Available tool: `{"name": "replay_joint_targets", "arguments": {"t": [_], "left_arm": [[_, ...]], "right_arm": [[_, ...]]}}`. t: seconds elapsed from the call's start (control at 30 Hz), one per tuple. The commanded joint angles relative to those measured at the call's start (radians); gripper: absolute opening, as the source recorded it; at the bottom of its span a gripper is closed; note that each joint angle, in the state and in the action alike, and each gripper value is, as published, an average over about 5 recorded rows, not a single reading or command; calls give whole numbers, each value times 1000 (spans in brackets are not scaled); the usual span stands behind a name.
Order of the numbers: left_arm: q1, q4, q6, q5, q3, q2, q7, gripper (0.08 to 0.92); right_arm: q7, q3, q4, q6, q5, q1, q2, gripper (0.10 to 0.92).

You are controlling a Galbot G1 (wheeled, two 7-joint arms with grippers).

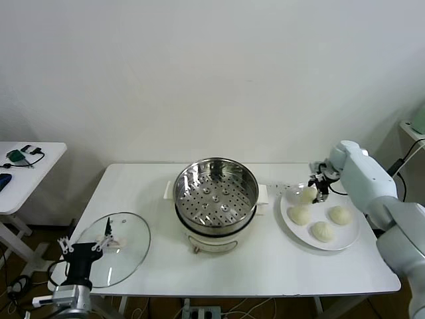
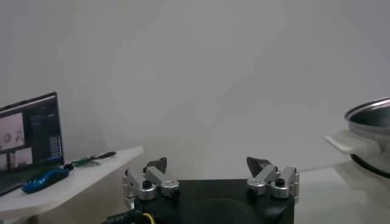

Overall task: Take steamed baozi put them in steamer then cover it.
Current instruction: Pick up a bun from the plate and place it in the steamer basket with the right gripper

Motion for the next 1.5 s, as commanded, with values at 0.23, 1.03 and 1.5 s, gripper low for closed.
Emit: {"name": "replay_joint_targets", "arguments": {"t": [0.23,1.03,1.5], "left_arm": [[23,-23,-2,-1,-4,0,4,823],[51,-43,0,4,1,11,12,823],[46,-44,1,6,1,14,13,823]], "right_arm": [[-42,-519,350,51,380,414,-52,696],[1,-557,536,373,28,371,330,687],[52,-470,481,425,-281,158,376,696]]}}
